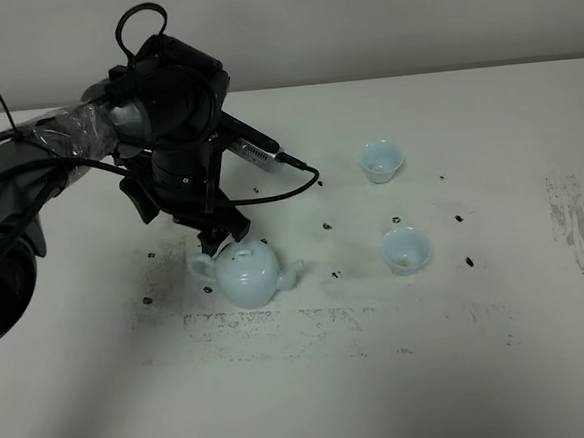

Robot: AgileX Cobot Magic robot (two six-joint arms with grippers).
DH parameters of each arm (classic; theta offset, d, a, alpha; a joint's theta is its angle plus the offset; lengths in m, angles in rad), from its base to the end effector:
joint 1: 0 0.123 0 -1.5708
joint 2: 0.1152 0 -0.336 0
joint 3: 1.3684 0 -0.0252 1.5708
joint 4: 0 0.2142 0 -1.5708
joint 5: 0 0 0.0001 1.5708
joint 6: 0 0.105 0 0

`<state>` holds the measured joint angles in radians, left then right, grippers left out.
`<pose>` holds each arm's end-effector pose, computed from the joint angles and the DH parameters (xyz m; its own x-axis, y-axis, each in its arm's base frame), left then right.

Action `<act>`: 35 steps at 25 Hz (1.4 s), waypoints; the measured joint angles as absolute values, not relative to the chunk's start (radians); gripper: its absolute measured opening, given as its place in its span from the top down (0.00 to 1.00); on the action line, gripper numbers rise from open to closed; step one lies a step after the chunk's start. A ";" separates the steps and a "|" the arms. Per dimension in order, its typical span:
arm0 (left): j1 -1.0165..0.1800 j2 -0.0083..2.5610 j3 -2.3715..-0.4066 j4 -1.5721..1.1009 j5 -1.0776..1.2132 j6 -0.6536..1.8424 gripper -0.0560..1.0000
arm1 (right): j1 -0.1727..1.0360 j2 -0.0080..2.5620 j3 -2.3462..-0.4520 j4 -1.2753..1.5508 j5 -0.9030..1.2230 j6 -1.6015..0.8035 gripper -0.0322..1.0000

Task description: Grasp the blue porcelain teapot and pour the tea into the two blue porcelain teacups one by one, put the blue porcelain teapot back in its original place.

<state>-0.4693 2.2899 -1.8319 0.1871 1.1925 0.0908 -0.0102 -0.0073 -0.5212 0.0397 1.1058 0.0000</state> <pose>0.4176 -0.1914 0.1911 -0.8094 0.5871 0.0142 0.5803 0.7959 0.1728 -0.0811 0.0046 0.2540 -0.4707 0.0226 -0.8820 -0.0127 0.9994 0.0324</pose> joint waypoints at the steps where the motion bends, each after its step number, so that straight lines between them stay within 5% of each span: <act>1: -0.469 2.287 -1.813 0.187 1.193 0.090 0.24 | -0.010 -0.007 -0.521 0.040 1.106 0.000 0.45; 35: -0.486 2.191 -1.693 0.187 1.193 0.063 0.24 | -0.011 -0.007 -0.521 0.040 1.106 0.000 0.45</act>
<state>-0.4856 2.1907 -1.6927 0.1872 1.1925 0.0633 -0.0111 -0.0073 -0.5212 0.0397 1.1058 0.0000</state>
